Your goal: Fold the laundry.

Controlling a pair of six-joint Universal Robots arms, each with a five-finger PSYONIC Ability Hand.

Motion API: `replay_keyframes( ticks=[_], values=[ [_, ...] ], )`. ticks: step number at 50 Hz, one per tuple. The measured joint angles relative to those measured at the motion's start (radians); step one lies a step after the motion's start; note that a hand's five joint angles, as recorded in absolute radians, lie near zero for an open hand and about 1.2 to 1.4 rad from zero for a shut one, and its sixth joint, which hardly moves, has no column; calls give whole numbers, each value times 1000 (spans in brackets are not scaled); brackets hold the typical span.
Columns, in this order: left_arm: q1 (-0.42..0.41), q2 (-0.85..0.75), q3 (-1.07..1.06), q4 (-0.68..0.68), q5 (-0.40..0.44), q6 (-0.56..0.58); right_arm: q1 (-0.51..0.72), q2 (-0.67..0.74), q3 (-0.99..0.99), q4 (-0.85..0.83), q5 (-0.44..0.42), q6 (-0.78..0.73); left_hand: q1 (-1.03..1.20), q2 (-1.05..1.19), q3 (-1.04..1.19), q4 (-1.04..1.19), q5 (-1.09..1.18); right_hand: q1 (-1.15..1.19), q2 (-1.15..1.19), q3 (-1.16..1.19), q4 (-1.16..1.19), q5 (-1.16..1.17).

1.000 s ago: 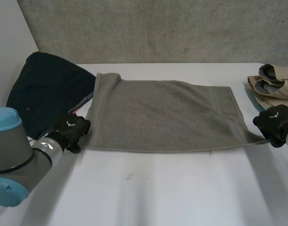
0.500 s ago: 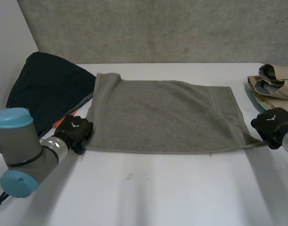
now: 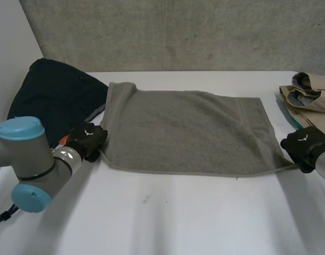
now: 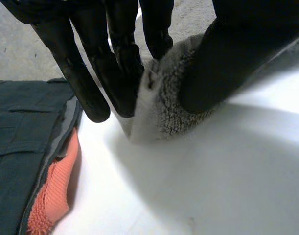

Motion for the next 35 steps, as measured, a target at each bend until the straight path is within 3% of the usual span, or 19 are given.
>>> replay_keyframes(
  ticks=[8, 15, 18, 22, 26, 31, 35],
  values=[
    [-5, 98, -31, -100, -62, 9, -4, -15, -3, 20, 7, -5, 37, 95, 93, 94, 61, 0, 0, 0, 0, 0],
    [-5, 351, -157, -446, -120, 85, -20, -126, 11, 195, 2, -99, 37, 95, 93, 94, 61, 0, 0, 0, 0, 0],
    [2, 475, -255, -648, -129, 183, -68, -204, 41, 353, 2, -228, 37, 95, 93, 94, 61, 0, 0, 0, 0, 0],
    [7, 576, -342, -793, -128, 280, -129, -265, 80, 495, 0, -374, 37, 96, 94, 94, 61, 0, 0, 0, 0, 0],
    [10, 612, -362, -800, -125, 314, -161, -289, 95, 543, -9, -436, 37, 96, 94, 94, 61, 0, 0, 0, 0, 0],
    [5, 571, -293, -630, -124, 287, -159, -246, 62, 433, -25, -363, 37, 96, 94, 95, 61, 0, 0, 0, 0, 0],
    [-7, 457, -177, -462, -130, 206, -83, -124, -22, 253, -16, -230, 37, 96, 94, 95, 61, 0, 0, 0, 0, 0]
  ],
)
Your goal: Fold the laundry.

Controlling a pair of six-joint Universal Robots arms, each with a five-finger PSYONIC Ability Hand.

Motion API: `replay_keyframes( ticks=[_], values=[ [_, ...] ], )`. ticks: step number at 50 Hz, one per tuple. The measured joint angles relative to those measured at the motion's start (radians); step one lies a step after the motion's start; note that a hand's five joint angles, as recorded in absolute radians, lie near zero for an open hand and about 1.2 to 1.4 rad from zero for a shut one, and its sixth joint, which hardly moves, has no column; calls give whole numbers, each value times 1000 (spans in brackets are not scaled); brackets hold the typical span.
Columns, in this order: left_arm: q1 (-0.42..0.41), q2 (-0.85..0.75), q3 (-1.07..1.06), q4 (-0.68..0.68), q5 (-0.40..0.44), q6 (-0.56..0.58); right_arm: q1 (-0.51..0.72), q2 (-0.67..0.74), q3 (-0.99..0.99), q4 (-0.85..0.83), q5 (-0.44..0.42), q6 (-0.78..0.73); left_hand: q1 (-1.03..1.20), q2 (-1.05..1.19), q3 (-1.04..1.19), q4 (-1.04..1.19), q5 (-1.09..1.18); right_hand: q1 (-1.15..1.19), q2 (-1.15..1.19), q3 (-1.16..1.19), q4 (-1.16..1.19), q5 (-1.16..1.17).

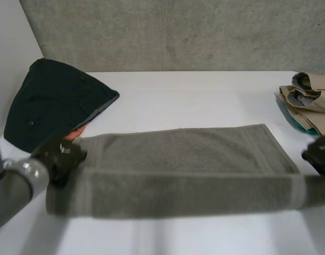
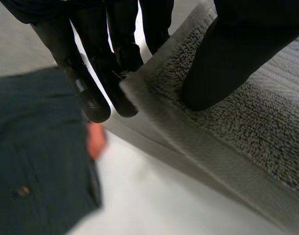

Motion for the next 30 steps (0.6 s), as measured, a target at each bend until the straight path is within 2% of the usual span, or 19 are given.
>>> replay_keyframes(
  ticks=[4, 9, 16, 20, 22, 23, 24, 25, 26, 27, 28, 30],
  values=[
    [-7, -124, 114, 91, -8, -80, 93, 114, -95, -151, 35, 92, 0, 0, 0, 0, 0, 0, 0, 0, 0, 2],
    [-18, -277, 259, 132, -46, -142, 188, 257, -234, -318, 97, 145, 0, 0, 0, 0, 0, 0, 0, 0, 0, 4],
    [-44, -437, 425, 174, -139, -156, 246, 452, -445, -484, 140, 150, 0, 0, 0, 0, 0, -1, 0, 0, 0, 4],
    [-57, -483, 476, 214, -165, -153, 258, 542, -549, -528, 140, 152, 0, 0, 0, 0, 0, -1, 0, 0, 0, 4],
    [-64, -497, 491, 240, -170, -152, 261, 574, -587, -546, 137, 157, -24, -26, -25, -26, -19, -67, -68, -77, -80, -66],
    [-69, -503, 497, 255, -171, -151, 265, 595, -609, -559, 136, 163, -119, -120, -118, -120, -100, -236, -264, -269, -273, -263],
    [-72, -505, 499, 262, -171, -151, 266, 604, -618, -565, 135, 165, -278, -265, -261, -265, -240, -340, -369, -370, -372, -366],
    [-74, -507, 500, 268, -171, -150, 268, 611, -624, -570, 135, 168, -278, -265, -261, -265, -240, -461, -492, -467, -470, -468],
    [-83, -509, 502, 281, -171, -149, 272, 626, -636, -582, 134, 175, -540, -533, -523, -516, -479, -715, -748, -739, -742, -756],
    [-90, -509, 503, 289, -171, -149, 275, 632, -639, -588, 133, 180, -622, -590, -579, -592, -554, -836, -870, -869, -874, -867],
    [-99, -508, 502, 295, -172, -148, 279, 634, -638, -594, 132, 192, -885, -852, -838, -857, -810, -894, -932, -933, -938, -932],
    [-113, -502, 496, 301, -177, -149, 283, 624, -625, -598, 130, 220, -953, -957, -949, -963, -915, -907, -962, -975, -980, -961]
  ],
)
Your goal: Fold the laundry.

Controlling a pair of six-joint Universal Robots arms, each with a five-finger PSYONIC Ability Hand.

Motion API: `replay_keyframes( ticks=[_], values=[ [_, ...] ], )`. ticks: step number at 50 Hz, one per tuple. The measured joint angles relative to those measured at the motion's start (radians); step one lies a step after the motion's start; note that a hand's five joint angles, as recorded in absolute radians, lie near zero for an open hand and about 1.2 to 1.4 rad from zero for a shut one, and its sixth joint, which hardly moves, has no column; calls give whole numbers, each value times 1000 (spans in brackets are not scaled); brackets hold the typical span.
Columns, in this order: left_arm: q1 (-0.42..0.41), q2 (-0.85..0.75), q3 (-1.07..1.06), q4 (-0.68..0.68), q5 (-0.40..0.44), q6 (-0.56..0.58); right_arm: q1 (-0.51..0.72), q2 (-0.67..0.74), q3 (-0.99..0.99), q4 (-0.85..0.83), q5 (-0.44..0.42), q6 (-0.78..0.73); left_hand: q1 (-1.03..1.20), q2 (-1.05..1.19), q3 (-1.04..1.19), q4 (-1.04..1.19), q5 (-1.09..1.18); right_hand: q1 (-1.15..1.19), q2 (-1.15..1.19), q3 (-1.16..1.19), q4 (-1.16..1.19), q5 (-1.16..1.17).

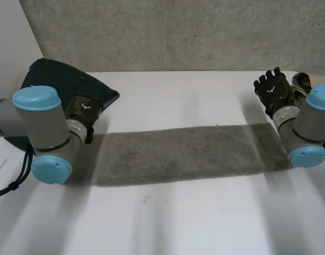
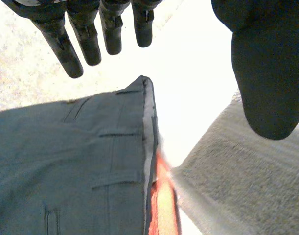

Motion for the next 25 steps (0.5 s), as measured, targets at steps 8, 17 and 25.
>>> replay_keyframes(
  ticks=[8, 17, 25],
  values=[
    [-31, 94, -103, 0, -42, -7, -37, -173, 174, 92, -48, 173, 0, -23, -22, -20, -17, 0, 0, -2, -6, 0],
    [-31, 237, -295, 27, -45, -32, -198, -355, 416, 368, -257, 231, 0, -23, -22, -20, -17, 42, 74, 75, 73, 78],
    [-32, 249, -361, 58, -26, -64, -266, -355, 520, 353, -302, 187, 0, -23, -22, -20, -17, 162, 160, 181, 175, 181]
  ],
)
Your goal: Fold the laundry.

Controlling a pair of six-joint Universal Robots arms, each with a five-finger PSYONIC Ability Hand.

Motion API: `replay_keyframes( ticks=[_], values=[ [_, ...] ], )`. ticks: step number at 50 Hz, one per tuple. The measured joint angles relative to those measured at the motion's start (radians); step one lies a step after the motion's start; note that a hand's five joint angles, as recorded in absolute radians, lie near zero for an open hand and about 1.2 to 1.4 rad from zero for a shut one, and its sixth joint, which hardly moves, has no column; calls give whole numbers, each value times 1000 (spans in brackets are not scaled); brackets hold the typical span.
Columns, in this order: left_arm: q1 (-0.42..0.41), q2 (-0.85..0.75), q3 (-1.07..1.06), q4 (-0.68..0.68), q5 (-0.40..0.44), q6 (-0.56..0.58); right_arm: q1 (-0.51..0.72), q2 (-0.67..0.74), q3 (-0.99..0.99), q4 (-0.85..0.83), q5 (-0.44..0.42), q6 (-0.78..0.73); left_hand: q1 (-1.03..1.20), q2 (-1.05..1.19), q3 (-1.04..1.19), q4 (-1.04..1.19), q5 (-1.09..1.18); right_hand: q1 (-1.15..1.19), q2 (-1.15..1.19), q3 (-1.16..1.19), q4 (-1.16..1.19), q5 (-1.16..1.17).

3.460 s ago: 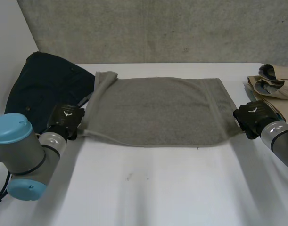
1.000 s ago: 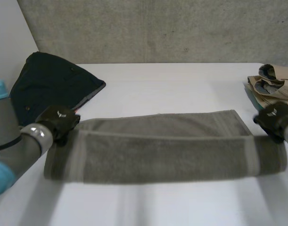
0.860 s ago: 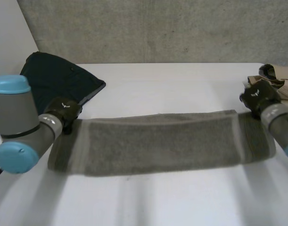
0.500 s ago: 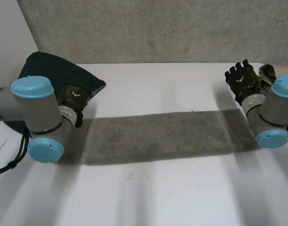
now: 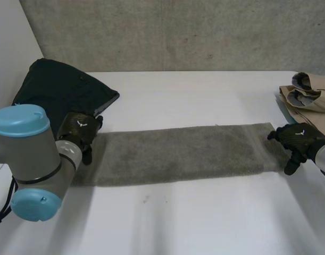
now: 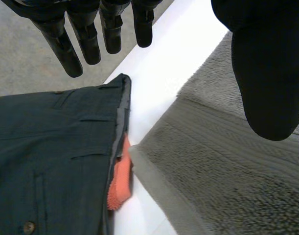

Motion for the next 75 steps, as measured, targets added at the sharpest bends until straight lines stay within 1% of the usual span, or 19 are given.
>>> replay_keyframes(
  ticks=[3, 5, 7, 18, 25, 32, 39, 45, 48, 52, 54, 56, 59, 60, 63, 68, 72, 74, 75],
  values=[
    [-1, -5, -3, 2, 9, -4, 0, 12, 11, -30, 4, -17, 0, 0, 0, 0, 0, 213, 220, 210, 214, 191],
    [-2, -7, -3, 3, 13, -5, 1, 25, 11, -49, 10, -32, 0, 0, 0, 0, 0, 622, 634, 605, 592, 586],
    [-2, -7, -2, 2, 15, -5, -2, 36, 8, -63, 25, -48, 0, 0, 0, 0, 0, 723, 794, 763, 771, 742],
    [-10, 34, -22, 1, 17, -4, -121, -36, 26, -127, 180, -172, 0, 0, 0, 0, 0, 723, 801, 788, 802, 745],
    [-4, 66, -48, 0, 17, -4, -151, -99, 19, -143, 199, -311, 0, 0, 0, 0, 0, 723, 801, 788, 803, 748],
    [2, 95, -63, 0, 16, -4, 118, -144, -14, -195, 129, -217, 0, 0, 0, 0, 0, 723, 801, 791, 805, 756],
    [3, 133, -72, -1, 15, -7, 489, -139, -19, -342, 2, -105, 0, 0, 0, 0, 0, 723, 801, 791, 805, 756],
    [-2, 147, -87, 0, 15, -18, 747, -21, -27, -454, -80, -100, 0, 0, 0, 0, 0, 723, 801, 792, 805, 756],
    [-6, 147, -91, 0, 15, -24, 808, 38, -38, -473, -90, -102, 0, 0, 0, 0, 0, 723, 800, 791, 805, 756],
    [-13, 142, -91, 1, 16, -39, 873, 142, -59, -470, -83, -101, 0, 0, 0, 0, 0, 139, 178, 175, 183, 143],
    [-19, 139, -86, 1, 17, -43, 878, 154, -59, -455, -60, -94, 0, 0, 0, 0, 0, -104, -83, -91, -87, -114],
    [-28, 138, -80, 2, 17, -46, 871, 139, -52, -435, -24, -75, 0, 0, 0, 0, 0, -163, -158, -176, -169, -181],
    [-41, 137, -70, 4, 17, -47, 843, 94, -37, -404, 27, -35, 0, 0, 0, 0, 0, -163, -162, -185, -181, -182],
    [-56, 137, -58, 6, 17, -48, 799, 39, -16, -368, 71, 14, 0, 0, 0, 0, 0, -163, -162, -185, -182, -182],
    [-78, 136, -42, 8, 16, -48, 712, -41, 30, -308, 111, 93, 0, 0, 0, 0, 0, -163, -162, -185, -182, -182],
    [-125, 132, -15, 11, 15, -47, 545, -120, 142, -233, 102, 177, 0, 0, 0, 0, 0, -153, -148, -170, -168, -169],
    [-148, 119, -7, 13, 15, -47, 463, -115, 196, -220, 86, 150, 0, 0, 0, 0, 0, 108, 123, 103, 105, 103],
    [-159, 110, -5, 14, 15, -47, 422, -99, 216, -218, 85, 99, 0, 0, 0, 0, 0, 409, 404, 375, 377, 370],
    [-163, 105, -6, 15, 15, -47, 404, -88, 222, -220, 92, 56, 0, 0, 0, 0, 0, 595, 647, 610, 616, 587]
  ],
)
